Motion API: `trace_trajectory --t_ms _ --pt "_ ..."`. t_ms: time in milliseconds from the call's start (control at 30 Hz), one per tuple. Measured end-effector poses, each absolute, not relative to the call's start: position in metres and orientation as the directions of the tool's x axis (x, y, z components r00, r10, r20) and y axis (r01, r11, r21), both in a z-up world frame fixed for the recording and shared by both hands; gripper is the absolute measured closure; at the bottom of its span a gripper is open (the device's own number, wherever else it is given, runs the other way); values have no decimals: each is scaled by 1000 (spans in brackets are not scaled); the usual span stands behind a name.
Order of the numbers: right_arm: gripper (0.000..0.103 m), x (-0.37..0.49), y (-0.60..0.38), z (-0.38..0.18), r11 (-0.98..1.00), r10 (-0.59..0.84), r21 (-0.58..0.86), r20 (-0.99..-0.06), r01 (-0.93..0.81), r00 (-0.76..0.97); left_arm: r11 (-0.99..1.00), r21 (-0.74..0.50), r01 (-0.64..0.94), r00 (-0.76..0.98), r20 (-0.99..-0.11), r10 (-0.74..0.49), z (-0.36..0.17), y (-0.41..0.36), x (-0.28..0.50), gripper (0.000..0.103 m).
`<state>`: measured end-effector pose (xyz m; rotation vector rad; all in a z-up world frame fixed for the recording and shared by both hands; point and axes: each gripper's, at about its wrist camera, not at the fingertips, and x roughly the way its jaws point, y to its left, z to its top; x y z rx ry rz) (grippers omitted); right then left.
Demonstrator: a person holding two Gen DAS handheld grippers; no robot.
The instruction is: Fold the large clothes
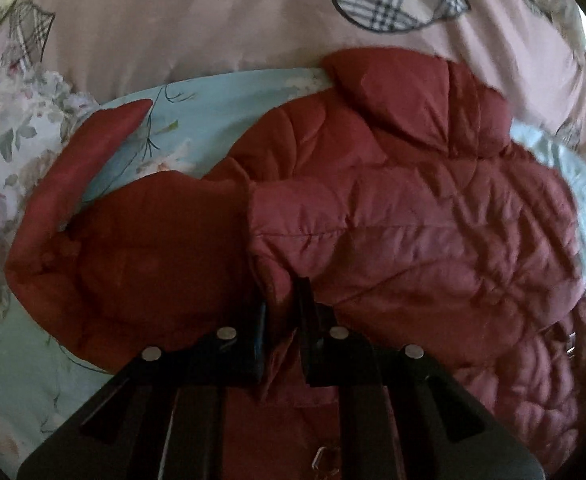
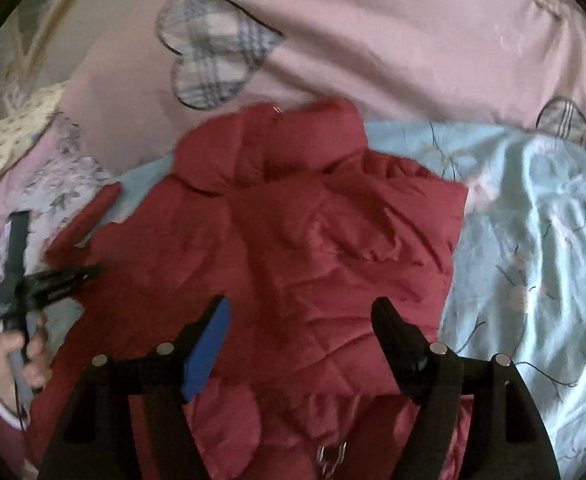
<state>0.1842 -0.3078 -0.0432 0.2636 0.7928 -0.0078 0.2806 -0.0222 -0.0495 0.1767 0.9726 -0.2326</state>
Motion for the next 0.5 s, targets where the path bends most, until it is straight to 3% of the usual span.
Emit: trace_trajectory --t_ms 300,500 --pt "28 207 -317 -94 967 27 180 -780 182 625 972 8 235 588 -797 -135 -23 -3 265 86" --pt "28 214 -309 -99 974 -28 111 -802 196 597 937 -76 342 575 -772 -272 -10 -28 251 85"
